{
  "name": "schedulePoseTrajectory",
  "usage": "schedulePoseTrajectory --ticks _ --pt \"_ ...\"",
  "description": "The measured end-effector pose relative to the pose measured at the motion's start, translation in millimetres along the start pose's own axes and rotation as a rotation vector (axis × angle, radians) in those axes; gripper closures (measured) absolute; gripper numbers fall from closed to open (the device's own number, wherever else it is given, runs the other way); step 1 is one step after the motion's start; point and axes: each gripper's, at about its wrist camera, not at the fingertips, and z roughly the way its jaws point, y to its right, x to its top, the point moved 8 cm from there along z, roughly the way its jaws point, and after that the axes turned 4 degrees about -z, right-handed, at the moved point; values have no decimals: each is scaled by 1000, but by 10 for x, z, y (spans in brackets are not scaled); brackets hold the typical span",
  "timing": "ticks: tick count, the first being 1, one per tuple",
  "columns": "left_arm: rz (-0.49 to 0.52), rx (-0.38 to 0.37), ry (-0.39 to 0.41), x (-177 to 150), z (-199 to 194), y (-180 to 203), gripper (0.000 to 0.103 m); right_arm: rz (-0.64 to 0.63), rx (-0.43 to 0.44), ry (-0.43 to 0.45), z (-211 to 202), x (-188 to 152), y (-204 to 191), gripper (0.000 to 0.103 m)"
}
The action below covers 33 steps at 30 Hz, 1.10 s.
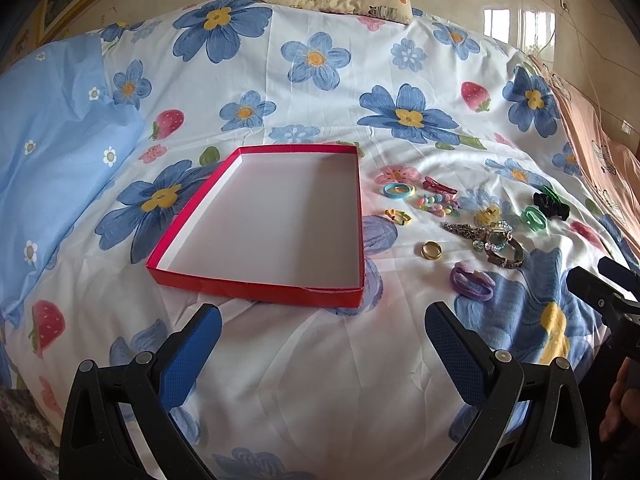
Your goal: Organize jewelry
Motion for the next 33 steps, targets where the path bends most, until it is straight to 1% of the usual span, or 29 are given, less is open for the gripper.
schedulePoseTrajectory --ticks 10,14,22,26,29,33 --pt "11 2 -8 -4 28 38 1 7 2 -3 18 -25 -8 0" --pt "16 -9 -22 -6 57 73 1 17 5 -4 37 -53 -10 0" --pt "36 -85 -69 45 186 232 1 58 -3 -15 35 -63 178 0" --pt "65 -126 -88 88 273 353 1 66 -12 -24 56 -69 249 1" --pt "82 -161 -110 127 375 443 2 72 -2 -34 91 -69 287 2" --pt "95 -196 -138 175 526 548 7 76 14 -62 194 -71 335 16"
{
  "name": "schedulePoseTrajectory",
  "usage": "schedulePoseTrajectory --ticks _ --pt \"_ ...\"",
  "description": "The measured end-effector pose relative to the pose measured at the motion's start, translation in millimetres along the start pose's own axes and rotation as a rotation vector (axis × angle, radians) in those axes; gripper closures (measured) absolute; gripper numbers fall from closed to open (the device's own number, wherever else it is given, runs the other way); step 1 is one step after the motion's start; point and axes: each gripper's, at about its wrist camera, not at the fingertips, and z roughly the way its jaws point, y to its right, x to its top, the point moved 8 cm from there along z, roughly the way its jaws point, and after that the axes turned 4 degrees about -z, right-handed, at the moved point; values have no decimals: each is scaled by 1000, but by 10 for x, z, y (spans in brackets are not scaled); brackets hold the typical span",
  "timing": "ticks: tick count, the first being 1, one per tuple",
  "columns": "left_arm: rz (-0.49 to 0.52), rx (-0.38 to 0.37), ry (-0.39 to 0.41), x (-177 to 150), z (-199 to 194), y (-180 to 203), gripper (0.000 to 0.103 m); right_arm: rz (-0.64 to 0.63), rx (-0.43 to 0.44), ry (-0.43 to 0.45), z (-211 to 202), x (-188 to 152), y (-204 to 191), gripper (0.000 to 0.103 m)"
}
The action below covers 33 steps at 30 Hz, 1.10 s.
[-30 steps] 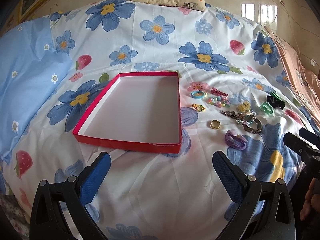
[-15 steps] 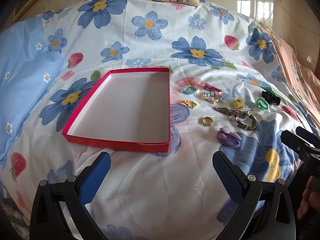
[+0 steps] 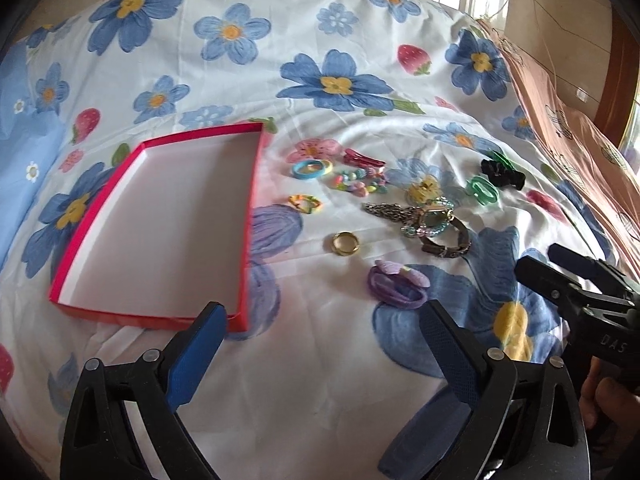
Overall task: Organize jewelry
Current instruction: 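Grasp the purple bow hair tie with the left tool while the right tool grasps the beaded bracelet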
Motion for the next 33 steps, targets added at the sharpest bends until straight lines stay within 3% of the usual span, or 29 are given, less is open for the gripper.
schedulePoseTrajectory --ticks 9,13,18,21,27,29,31,33 --pt "22 -36 -36 138 327 130 15 30 63 -67 322 108 81 51" --pt "27 -50 -58 172 487 192 18 29 76 -92 463 176 98 60" --pt "26 -66 -84 194 654 231 19 40 71 -92 561 290 189 60" --pt "27 -79 -100 175 735 266 24 56 91 -98 644 353 217 67" --pt "24 -124 -133 158 854 301 43 53 131 -134 872 387 123 72" --pt "28 -147 -139 155 864 324 59 52 134 -145 953 397 105 76" --pt "36 -173 -144 150 864 357 71 55 139 -150 1000 400 98 89" --pt "44 -183 -145 144 861 358 79 48 137 -147 1022 407 97 91"
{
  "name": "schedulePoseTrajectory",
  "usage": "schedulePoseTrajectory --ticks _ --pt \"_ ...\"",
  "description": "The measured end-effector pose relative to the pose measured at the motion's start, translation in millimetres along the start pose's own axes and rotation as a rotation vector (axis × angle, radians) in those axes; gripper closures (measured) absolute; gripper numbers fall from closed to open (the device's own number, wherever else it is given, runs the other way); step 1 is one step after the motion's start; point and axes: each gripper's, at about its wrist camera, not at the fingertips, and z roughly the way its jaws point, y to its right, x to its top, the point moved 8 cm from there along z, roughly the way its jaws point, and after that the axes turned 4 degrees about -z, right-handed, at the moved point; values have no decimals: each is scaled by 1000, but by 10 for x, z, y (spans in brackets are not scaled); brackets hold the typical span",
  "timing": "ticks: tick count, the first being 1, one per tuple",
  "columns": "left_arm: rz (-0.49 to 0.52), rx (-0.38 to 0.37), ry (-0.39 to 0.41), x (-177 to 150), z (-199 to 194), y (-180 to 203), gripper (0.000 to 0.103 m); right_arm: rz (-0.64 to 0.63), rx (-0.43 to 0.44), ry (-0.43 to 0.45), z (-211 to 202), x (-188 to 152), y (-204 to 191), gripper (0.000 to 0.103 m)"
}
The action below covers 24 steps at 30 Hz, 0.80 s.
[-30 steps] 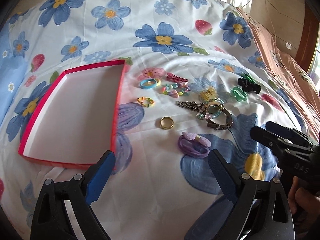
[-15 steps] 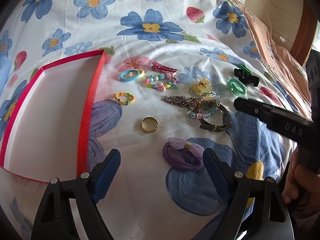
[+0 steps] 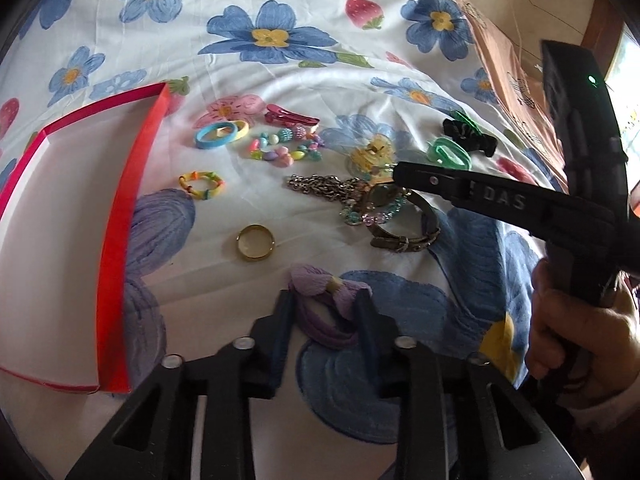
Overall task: Organize jewelry
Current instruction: 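Grasp the purple bow hair tie with the left tool while the right tool grasps the beaded bracelet, then carry both items into the red box and open both tools to release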
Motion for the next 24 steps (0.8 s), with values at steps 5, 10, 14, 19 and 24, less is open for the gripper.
schedulePoseTrajectory --ticks 5,10,14,19,24 --pt "-5 -21 9 10 -53 -43 98 -13 7 6 -13 30 -7 96" --pt "-23 -3 50 50 -205 -128 99 -22 20 40 -142 79 -81 96" --pt "-47 2 90 86 -381 -214 99 -27 37 71 -256 158 -182 96" --pt "-73 10 134 86 -615 -335 99 -47 73 94 -346 258 -406 96" --pt "-113 39 174 63 -864 -546 99 -73 111 109 -377 311 -674 96"
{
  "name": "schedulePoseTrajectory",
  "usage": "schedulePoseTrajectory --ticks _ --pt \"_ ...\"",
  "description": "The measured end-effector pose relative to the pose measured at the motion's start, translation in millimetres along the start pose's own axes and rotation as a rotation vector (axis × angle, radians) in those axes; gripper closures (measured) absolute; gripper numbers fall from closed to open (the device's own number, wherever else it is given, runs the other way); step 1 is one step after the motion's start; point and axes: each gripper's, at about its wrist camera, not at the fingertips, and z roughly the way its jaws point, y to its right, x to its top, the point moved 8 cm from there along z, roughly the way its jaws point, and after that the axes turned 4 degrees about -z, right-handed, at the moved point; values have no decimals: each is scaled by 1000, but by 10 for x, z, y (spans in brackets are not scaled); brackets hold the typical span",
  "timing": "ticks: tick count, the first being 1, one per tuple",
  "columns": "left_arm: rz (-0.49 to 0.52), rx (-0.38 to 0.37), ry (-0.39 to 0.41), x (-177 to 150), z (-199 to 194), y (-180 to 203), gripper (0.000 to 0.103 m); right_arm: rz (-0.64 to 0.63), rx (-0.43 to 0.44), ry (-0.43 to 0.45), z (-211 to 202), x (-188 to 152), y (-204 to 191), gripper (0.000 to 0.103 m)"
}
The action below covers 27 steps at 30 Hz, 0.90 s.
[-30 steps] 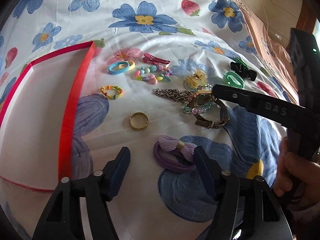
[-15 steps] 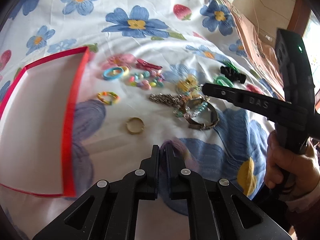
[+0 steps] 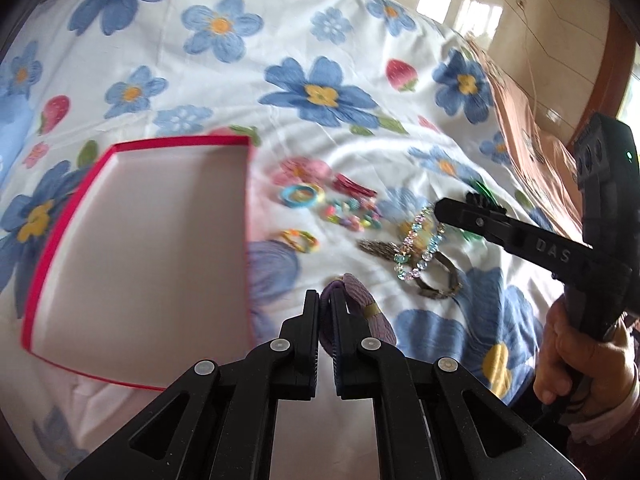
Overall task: Organize jewelry
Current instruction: 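Carry both items into the red box and open both tools to release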
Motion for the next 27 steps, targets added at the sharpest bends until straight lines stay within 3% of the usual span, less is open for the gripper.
schedulePoseTrajectory --ticks 17,27 --pt "-173 187 70 100 -469 -1005 99 -90 200 5 302 263 -1130 96" --pt "-230 249 40 112 -374 -1375 99 -133 324 -69 720 102 -1821 96"
